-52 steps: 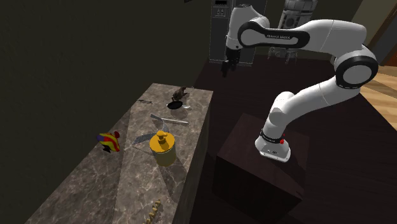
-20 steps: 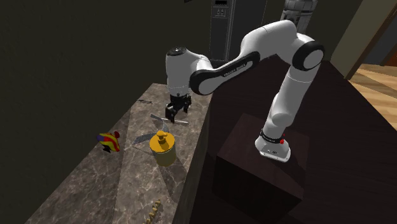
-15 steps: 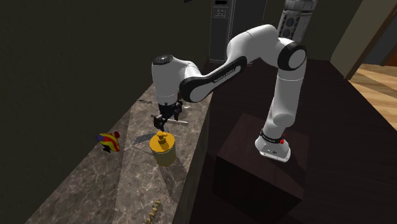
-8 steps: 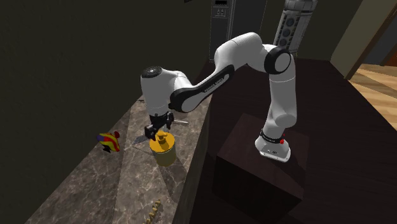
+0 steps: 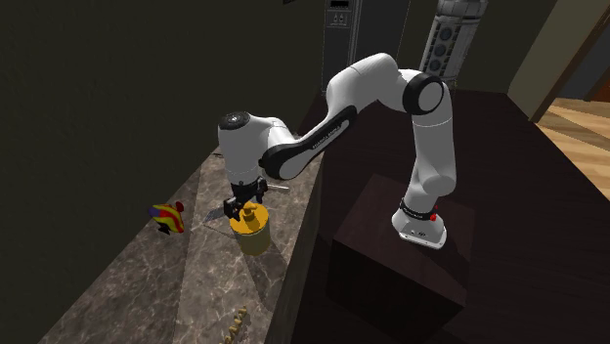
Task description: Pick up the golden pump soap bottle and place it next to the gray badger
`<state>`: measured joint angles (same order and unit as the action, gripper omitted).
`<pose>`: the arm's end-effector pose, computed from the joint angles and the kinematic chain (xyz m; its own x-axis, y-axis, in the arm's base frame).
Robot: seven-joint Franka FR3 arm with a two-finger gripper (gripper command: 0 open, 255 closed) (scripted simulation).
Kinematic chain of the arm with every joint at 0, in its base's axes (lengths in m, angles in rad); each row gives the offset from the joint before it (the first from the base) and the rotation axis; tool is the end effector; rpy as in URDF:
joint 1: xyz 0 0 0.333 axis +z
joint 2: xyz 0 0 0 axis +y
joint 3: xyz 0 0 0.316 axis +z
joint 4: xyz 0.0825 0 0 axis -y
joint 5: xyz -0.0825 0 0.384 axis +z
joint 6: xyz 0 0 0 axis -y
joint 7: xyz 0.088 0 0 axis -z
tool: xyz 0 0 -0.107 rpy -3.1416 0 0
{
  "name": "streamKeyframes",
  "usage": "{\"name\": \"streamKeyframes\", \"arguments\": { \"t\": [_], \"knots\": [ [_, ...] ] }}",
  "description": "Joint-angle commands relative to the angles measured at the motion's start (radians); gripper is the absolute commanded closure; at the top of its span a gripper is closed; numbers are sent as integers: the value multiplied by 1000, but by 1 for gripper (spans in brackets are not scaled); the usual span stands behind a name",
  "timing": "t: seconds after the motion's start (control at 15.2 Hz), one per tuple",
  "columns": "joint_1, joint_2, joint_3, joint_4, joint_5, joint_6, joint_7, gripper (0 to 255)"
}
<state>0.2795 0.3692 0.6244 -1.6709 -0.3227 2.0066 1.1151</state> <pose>0.4498 0.4728 0.4270 0.9888 -0.1158 0.0936 -0.1165 -0.9932 0.0019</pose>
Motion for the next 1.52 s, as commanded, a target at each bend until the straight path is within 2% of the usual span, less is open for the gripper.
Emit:
{"name": "streamKeyframes", "arguments": {
  "t": [0.0, 0.2, 0.26, 0.86, 1.45],
  "knots": [
    [0, 0, 0, -1, 0, 1, 0, 0],
    [0, 0, 0, 0, 0, 1, 0, 0],
    [0, 0, 0, 0, 0, 1, 0, 255],
    [0, 0, 0, -1, 0, 1, 0, 255],
    [0, -27, 11, 86, 26, -106, -24, 255]
  ]
}}
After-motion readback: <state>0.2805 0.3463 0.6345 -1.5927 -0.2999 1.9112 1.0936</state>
